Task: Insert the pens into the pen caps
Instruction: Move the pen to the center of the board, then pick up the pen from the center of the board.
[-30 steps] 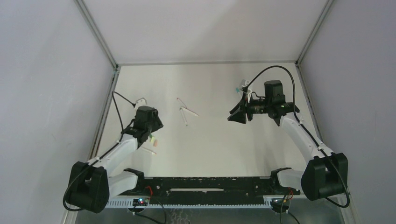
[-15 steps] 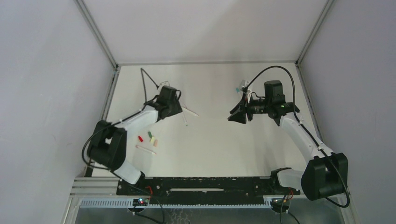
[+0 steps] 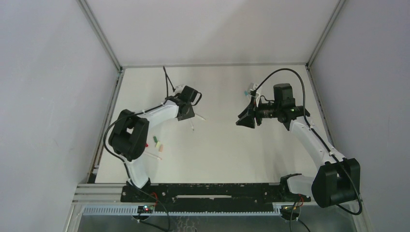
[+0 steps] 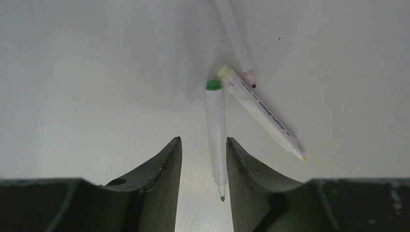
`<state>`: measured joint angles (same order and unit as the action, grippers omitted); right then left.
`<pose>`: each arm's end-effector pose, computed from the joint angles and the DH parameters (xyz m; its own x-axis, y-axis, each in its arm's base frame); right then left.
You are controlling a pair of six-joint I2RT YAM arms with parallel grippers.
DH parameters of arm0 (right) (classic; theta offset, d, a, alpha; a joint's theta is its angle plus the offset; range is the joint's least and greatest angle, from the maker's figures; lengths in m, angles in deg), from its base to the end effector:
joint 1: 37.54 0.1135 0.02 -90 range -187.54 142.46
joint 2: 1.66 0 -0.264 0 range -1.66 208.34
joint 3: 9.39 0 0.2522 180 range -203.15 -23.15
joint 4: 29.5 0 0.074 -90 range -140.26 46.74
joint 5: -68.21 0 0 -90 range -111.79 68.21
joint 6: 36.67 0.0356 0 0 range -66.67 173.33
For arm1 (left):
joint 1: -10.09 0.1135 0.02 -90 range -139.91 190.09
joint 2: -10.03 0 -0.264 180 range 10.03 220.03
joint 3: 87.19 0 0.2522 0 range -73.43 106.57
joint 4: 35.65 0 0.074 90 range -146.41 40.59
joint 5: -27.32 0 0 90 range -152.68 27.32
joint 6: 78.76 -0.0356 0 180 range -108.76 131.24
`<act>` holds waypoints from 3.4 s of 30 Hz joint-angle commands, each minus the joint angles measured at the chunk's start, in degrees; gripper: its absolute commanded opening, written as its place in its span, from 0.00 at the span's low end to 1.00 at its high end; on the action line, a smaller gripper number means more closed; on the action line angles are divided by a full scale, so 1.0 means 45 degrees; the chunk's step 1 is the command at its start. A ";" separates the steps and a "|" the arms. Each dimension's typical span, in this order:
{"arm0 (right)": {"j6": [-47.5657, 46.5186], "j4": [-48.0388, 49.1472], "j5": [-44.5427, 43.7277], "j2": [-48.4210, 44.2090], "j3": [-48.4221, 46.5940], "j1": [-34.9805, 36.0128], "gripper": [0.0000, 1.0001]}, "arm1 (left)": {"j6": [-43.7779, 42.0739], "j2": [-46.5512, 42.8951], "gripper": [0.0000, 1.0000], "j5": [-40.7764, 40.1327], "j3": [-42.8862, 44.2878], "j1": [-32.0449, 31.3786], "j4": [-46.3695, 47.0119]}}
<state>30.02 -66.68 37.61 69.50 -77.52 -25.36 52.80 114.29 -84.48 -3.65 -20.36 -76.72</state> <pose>0.2447 0.0842 0.2906 -0.2828 -0.2671 -0.9212 -0.9384 0.2757 0.2081 0.3270 -0.1769 0.1858 -0.7802 -0.2559 -0.5708 -0.2651 0.9618 -0.0687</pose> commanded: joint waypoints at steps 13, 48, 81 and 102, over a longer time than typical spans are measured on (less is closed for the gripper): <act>-0.0304 -0.0062 0.0039 -0.0030 -0.0257 0.0183 0.51 | -0.0329 0.1002 0.33 0.0842 0.0902 -0.0212 -0.0143; -0.0318 -0.0110 0.0097 -0.0022 -0.0252 0.0168 0.51 | -0.2196 -0.3633 0.21 0.1427 -0.6068 -0.2615 0.0709; -0.1479 -0.0764 0.1432 -0.0139 -0.0262 0.0469 0.53 | -0.3071 -0.7329 0.00 0.2545 -0.6289 -0.4146 0.5345; 0.9136 0.7202 0.0851 -0.0651 0.1974 0.0240 0.72 | -0.1978 -0.6473 0.00 0.5547 -0.6498 -0.5523 1.2261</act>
<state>61.40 -42.27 43.86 66.85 -68.69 -24.35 42.49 83.91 -62.30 -33.38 -44.36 -26.86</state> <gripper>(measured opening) 0.727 0.027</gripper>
